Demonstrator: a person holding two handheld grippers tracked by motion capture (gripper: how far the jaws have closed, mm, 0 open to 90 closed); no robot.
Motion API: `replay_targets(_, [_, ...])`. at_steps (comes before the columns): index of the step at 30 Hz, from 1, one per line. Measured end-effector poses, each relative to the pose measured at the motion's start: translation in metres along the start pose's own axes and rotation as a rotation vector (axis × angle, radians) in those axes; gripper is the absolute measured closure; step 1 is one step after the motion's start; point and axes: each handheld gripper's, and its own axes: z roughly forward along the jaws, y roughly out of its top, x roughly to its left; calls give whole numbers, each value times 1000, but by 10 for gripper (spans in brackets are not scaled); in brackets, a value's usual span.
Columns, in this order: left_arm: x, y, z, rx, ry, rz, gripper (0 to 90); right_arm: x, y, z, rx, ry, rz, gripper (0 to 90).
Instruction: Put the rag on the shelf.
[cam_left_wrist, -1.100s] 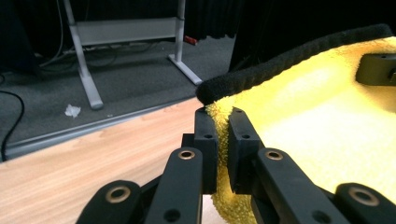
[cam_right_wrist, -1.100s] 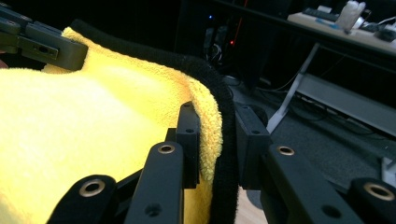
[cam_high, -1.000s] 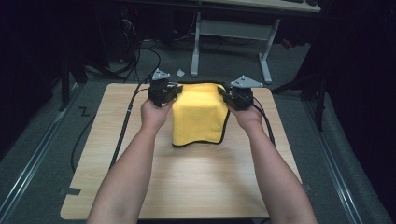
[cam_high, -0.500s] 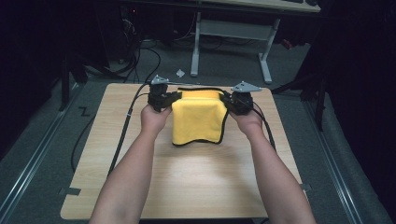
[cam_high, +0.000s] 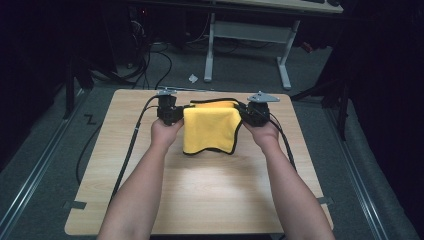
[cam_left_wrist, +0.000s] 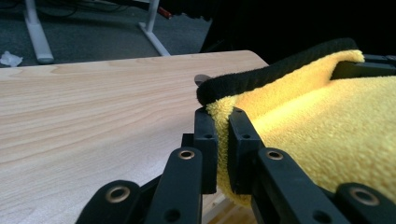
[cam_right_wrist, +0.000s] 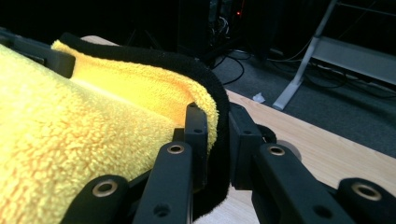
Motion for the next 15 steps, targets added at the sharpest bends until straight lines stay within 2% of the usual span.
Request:
replay_targets(4, [0, -3, -1, 3, 1, 6, 839, 0, -2, 1, 3, 8, 14, 811])
replay_targets(12, [6, -12, 1, 16, -16, -18, 835, 2, -8, 5, 23, 11, 10, 812])
replay_targets(15, [7, -15, 2, 19, -18, -20, 834, 1, -13, 7, 25, 18, 28, 811])
